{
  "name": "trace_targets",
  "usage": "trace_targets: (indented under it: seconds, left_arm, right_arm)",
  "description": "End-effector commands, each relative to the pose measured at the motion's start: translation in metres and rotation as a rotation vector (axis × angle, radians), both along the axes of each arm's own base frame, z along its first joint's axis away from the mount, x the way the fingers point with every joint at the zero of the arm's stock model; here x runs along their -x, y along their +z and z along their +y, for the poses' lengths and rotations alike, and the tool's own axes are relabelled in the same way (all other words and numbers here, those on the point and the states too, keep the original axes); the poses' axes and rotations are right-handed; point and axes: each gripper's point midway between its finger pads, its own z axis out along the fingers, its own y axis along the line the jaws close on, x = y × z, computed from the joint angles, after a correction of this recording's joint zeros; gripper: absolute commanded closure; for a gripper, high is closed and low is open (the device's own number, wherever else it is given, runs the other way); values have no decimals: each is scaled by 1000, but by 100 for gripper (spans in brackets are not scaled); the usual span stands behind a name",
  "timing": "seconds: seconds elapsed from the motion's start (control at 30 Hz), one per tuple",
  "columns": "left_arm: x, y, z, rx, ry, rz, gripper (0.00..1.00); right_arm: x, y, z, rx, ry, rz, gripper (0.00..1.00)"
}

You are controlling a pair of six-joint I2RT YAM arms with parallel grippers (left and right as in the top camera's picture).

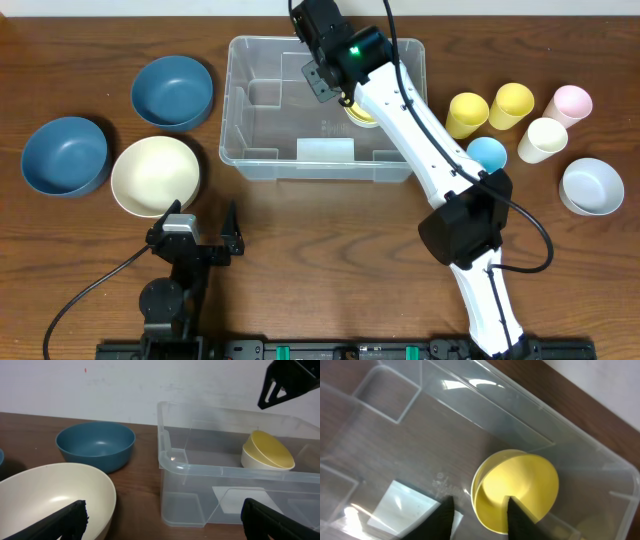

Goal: Pack container
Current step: 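Press the yellow bowl down into the white bowl, then release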

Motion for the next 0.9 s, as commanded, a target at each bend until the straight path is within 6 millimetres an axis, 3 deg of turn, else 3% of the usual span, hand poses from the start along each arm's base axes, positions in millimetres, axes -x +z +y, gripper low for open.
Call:
trace_targets:
  seconds: [0.0,0.13,0.47,0.7,0.87]
  left_arm:
    - [1,-16,0,-13,-3,45,2]
    - [1,-16,0,-13,-3,45,2]
    - [1,-16,0,-13,-3,45,2]
    - [1,-16,0,-13,-3,45,2]
    - [1,-16,0,-12,-3,45,2]
  right_arm:
    - [-5,-17,-4,16,-13,21,79]
    - [-13,-32,-8,19,-31,32,85]
    - [-29,-73,-24,36,-80,77,87]
    - [-38,-74,-38,21,-110,77,87]
    - [-42,-79,-37,-10,-105,84,86]
